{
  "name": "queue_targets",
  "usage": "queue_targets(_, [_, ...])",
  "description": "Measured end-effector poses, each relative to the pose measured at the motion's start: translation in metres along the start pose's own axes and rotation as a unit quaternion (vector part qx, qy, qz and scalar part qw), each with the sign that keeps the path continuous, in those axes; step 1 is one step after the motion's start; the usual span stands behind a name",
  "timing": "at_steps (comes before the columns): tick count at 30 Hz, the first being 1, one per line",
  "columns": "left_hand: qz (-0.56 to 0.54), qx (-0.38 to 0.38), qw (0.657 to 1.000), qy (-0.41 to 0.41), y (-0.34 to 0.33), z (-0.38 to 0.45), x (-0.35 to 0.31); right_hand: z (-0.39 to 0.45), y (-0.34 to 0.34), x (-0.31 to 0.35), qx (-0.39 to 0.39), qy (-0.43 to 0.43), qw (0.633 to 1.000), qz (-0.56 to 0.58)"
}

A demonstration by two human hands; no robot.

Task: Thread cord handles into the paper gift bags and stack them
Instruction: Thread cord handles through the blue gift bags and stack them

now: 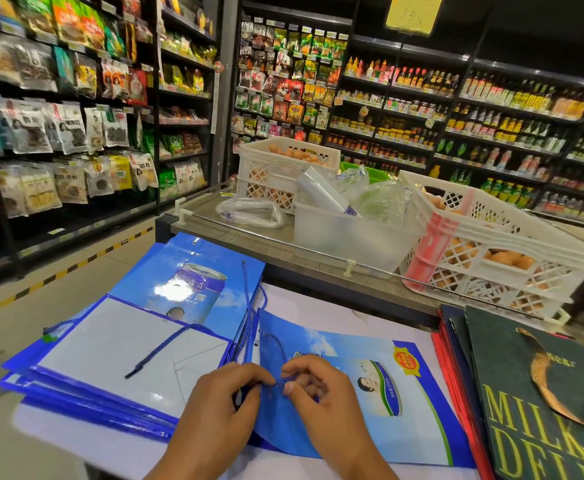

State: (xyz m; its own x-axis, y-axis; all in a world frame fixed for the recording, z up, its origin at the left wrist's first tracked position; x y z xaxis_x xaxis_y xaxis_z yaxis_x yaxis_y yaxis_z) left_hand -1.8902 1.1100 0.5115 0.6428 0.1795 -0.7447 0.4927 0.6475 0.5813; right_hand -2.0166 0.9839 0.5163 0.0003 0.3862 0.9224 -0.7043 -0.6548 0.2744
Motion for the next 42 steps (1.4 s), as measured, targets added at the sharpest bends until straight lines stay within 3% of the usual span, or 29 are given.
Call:
queue_targets(3, [-0.070,-0.017,0.997,0.039,0.004,-0.001,0.003,-0.005,0.003,0.020,0.061,0.054,0.993,-0.080])
queue_targets(5, [-0.106,-0.020,0.993,0.051,0.005,0.000,0.007,-0.012,0.005,0.029,0.147,0.026,0.982,-0.115])
queue_targets(8, [-0.137,-0.026,0.989,0.048,0.006,0.001,0.009,-0.024,0.006,0.025,0.262,-0.004,0.942,-0.209])
queue_targets(10, [-0.157,-0.030,0.986,0.049,0.007,-0.001,0.009,-0.029,0.006,0.017,0.282,0.008,0.913,-0.296])
queue_targets(12, [-0.177,-0.028,0.982,0.056,0.005,-0.002,0.011,-0.034,0.012,0.009,0.260,-0.003,0.901,-0.348])
queue_targets(17, [-0.205,-0.048,0.976,0.049,0.010,-0.008,0.004,-0.050,0.016,0.013,0.149,0.119,0.892,-0.409])
queue_targets(21, [-0.154,-0.060,0.986,0.012,0.017,-0.015,-0.009,-0.049,0.024,0.044,0.042,0.183,0.921,-0.341])
queue_targets(26, [-0.109,-0.105,0.987,-0.056,0.024,-0.020,-0.016,-0.049,0.035,0.069,-0.066,0.241,0.911,-0.327])
queue_targets(33, [-0.098,-0.160,0.982,-0.011,0.020,-0.011,-0.002,-0.049,0.023,0.087,-0.094,0.292,0.890,-0.336])
queue_targets(38, [-0.174,-0.166,0.967,0.080,0.020,-0.007,0.008,-0.051,0.023,0.129,-0.098,0.345,0.863,-0.355])
queue_targets(42, [-0.172,-0.173,0.968,0.065,0.023,-0.010,0.003,-0.047,0.038,0.165,-0.099,0.356,0.857,-0.360])
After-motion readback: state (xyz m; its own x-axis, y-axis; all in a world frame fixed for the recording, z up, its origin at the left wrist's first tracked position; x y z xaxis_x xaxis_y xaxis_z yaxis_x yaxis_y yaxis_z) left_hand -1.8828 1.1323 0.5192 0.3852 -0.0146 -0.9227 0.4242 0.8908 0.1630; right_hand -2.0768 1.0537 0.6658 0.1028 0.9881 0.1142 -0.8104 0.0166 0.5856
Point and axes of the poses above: each hand's wrist, its own z-axis towards the middle knuckle, its own y-axis out of the back of the hand, x = y × z, the point moved 6 cm from there along z, towards the middle knuckle, and after that the axes turned 9 degrees about z, right-handed, at the moved point
